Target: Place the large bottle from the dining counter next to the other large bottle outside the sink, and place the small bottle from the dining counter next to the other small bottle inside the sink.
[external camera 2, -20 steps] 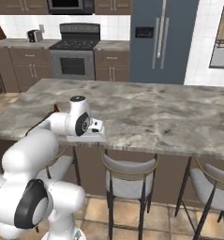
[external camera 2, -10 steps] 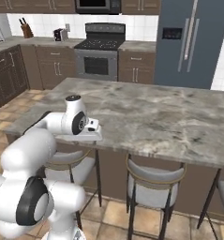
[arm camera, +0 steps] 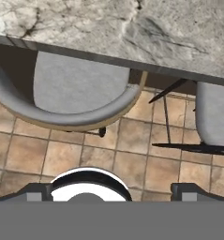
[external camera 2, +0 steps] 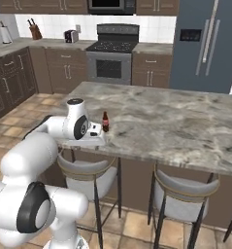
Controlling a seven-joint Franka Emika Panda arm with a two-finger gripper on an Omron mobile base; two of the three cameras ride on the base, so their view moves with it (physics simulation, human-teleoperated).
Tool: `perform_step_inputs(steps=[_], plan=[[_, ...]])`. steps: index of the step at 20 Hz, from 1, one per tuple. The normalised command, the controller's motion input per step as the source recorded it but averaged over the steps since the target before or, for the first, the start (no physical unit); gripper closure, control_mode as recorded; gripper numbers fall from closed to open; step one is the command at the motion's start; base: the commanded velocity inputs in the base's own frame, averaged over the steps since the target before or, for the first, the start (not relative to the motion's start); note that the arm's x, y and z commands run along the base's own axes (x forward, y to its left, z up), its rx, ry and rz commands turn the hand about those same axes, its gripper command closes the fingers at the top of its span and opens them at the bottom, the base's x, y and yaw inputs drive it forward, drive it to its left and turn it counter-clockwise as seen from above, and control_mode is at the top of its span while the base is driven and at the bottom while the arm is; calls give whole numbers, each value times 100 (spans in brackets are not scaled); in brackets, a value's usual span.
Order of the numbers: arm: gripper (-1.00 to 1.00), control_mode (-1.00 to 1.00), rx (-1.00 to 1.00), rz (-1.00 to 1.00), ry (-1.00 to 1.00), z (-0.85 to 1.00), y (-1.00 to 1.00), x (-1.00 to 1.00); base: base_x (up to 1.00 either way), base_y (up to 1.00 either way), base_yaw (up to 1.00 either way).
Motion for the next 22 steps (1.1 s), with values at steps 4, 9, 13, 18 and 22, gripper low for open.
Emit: perform_step_inputs(steps=[4, 9, 13, 18, 22], plan=[[-100, 100, 0, 0, 0, 0, 0, 0, 3, 56, 0], [-100, 100, 0, 0, 0, 0, 0, 0, 17, 10, 0], [-100, 100, 0, 0, 0, 0, 0, 0, 26, 0, 0], [-100, 100, 0, 0, 0, 0, 0, 0, 1, -36, 1], [-100, 100, 0, 0, 0, 0, 0, 0, 0, -54, 3]])
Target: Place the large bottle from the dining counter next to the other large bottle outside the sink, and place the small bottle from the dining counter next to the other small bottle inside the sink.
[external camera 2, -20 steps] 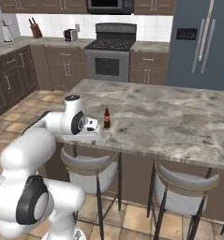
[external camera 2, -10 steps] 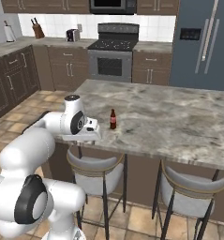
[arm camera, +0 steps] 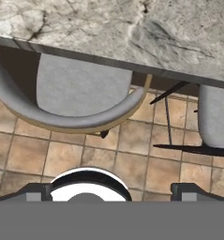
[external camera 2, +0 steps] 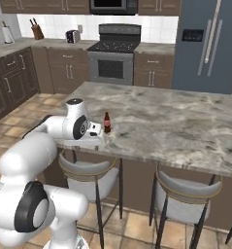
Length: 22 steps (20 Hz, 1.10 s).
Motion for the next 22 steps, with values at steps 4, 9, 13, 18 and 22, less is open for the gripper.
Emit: perform_step_inputs(steps=[4, 9, 13, 18, 22], plan=[[-100, 100, 0, 0, 0, 0, 0, 0, 3, -29, 5], [-100, 100, 0, 0, 0, 0, 0, 0, 22, 0, 0], [-100, 100, 0, 0, 0, 0, 0, 0, 37, 0, 0], [-100, 100, 0, 0, 0, 0, 0, 0, 37, 0, 0], [-100, 100, 0, 0, 0, 0, 0, 0, 28, 0, 0]])
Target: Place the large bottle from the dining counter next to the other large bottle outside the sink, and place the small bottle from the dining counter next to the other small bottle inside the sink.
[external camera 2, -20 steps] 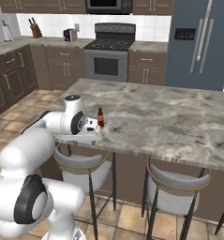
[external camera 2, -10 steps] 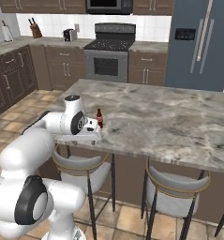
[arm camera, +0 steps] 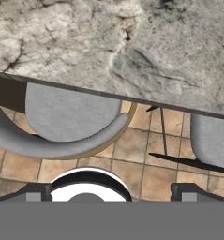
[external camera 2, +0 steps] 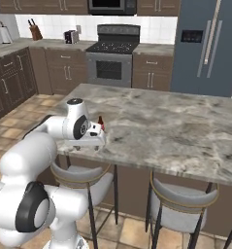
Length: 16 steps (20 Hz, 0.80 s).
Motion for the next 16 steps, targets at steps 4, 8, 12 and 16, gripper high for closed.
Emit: perform_step_inputs(steps=[4, 8, 12, 16], plan=[[-100, 100, 0, 0, 0, 0, 0, 0, 26, 0, 0], [-100, 100, 0, 0, 0, 0, 0, 0, 26, 0, 0], [-100, 100, 0, 0, 0, 0, 0, 0, 31, 0, 0], [-100, 100, 0, 0, 0, 0, 0, 0, 28, 0, 0]])
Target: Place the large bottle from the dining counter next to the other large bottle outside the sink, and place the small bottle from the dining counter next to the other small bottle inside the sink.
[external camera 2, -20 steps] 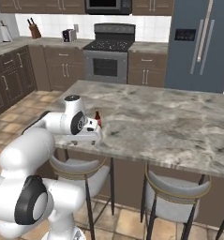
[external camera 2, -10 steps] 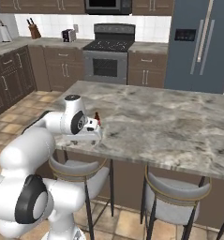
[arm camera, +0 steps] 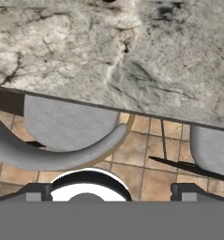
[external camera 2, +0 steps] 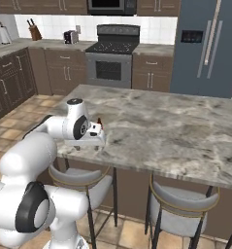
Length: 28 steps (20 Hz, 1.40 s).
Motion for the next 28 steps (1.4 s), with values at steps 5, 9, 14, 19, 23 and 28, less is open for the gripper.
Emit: perform_step_inputs(steps=[5, 9, 14, 19, 23, 28], plan=[[-100, 100, 0, 0, 0, 0, 0, 0, 24, 0, 0], [-100, 100, 0, 0, 0, 0, 0, 0, 24, 0, 0], [-100, 100, 0, 0, 0, 0, 0, 0, 29, 0, 0], [-100, 100, 0, 0, 0, 0, 0, 0, 24, 0, 0], [-100, -100, 0, 0, 0, 0, 0, 2, 13, 0, 0], [-100, -100, 4, 0, 0, 0, 0, 11, 0, 0, 0]])
